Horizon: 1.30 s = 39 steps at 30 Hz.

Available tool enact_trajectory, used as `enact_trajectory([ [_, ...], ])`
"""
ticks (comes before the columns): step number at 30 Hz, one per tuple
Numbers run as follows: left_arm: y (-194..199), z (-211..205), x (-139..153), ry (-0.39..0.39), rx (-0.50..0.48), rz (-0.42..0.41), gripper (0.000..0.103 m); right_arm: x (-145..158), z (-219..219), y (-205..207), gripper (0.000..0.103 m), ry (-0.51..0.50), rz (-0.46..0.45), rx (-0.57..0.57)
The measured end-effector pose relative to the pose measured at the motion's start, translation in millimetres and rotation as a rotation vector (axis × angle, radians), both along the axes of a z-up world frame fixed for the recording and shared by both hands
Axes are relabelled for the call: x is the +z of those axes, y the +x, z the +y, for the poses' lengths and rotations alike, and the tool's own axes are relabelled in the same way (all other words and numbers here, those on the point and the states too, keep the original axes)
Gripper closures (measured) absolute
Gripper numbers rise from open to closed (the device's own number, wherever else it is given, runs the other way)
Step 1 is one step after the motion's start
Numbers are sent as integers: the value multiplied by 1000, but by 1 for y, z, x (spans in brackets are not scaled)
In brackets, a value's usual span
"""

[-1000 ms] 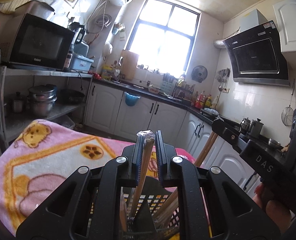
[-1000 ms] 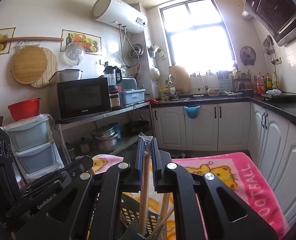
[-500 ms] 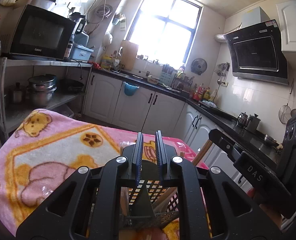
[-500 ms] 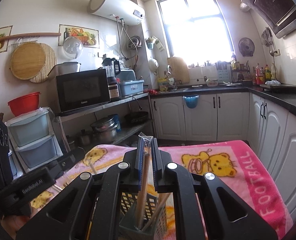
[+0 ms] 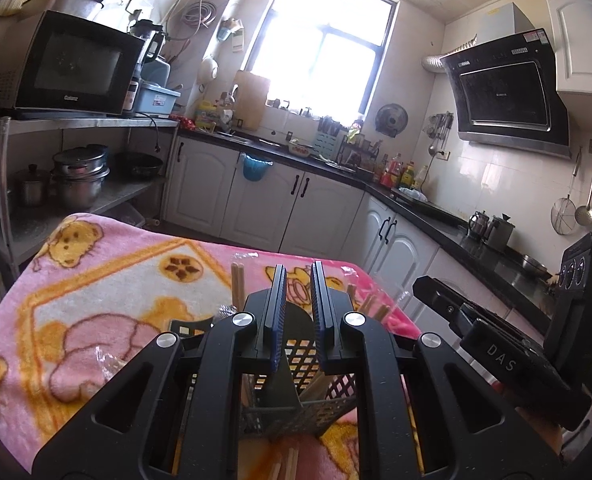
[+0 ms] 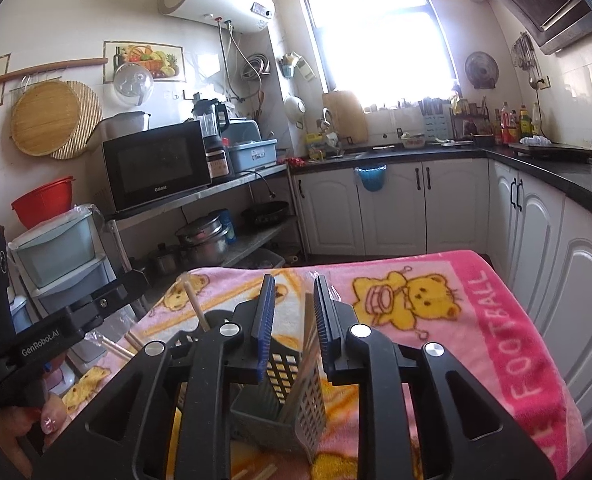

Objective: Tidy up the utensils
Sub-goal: 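Open the right tool while the left tool opens, releasing chopsticks into the caddy, then pull both open tools back from the caddy toward the chopstick pile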

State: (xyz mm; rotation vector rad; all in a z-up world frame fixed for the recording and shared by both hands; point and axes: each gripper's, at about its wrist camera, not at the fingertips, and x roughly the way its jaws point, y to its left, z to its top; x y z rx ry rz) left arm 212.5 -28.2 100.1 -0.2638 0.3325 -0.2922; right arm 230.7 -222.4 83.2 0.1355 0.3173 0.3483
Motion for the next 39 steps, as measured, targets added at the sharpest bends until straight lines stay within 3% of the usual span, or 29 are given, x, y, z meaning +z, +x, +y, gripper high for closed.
enact_trajectory([
  [19,-23,2,1,8,-34,36,71,-7,-6,-28,70,-30,68,19],
  [39,-46,21,-6,-18,-9,65,13,-17,-5,-56,53,-62,99,46],
])
